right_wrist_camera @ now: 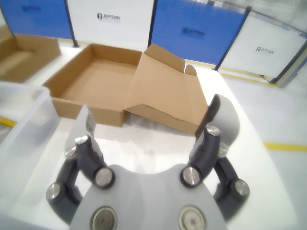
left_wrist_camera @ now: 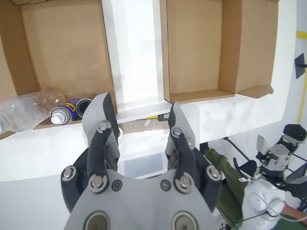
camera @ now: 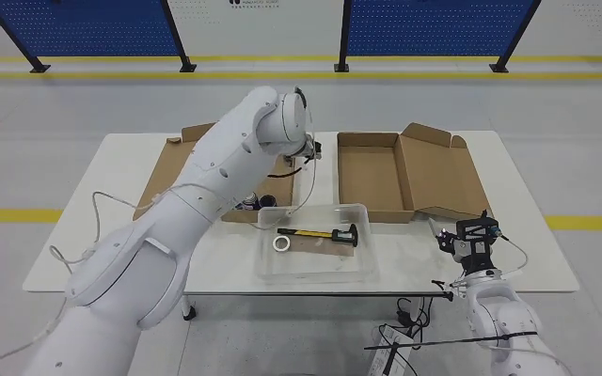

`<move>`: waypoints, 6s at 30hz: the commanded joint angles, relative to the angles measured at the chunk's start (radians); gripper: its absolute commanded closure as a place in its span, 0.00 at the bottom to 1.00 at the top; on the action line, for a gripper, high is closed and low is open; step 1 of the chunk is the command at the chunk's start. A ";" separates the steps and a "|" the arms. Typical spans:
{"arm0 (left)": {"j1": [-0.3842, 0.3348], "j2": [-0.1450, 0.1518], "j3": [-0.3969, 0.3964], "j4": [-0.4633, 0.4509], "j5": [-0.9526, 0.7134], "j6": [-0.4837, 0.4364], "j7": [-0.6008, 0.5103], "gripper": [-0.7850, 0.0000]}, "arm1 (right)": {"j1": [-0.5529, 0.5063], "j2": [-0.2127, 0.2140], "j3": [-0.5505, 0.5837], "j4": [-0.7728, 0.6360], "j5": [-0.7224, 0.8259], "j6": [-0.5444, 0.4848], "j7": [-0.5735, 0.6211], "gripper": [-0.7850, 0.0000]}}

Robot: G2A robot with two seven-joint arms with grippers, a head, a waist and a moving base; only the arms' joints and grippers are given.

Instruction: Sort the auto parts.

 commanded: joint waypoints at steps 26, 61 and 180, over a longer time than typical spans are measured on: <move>0.581 0.253 -0.511 -0.722 0.435 0.087 0.071 0.00 | 0.000 0.000 0.000 0.000 0.000 0.000 0.000 0.00; 0.754 0.258 -0.714 -0.844 0.664 -0.031 -0.047 0.00 | 0.066 0.012 0.066 -0.178 0.259 -0.281 0.342 0.00; 0.754 0.258 -0.714 -0.844 0.664 -0.031 -0.047 0.00 | 1.020 -0.288 -1.029 0.416 0.276 0.435 1.385 0.00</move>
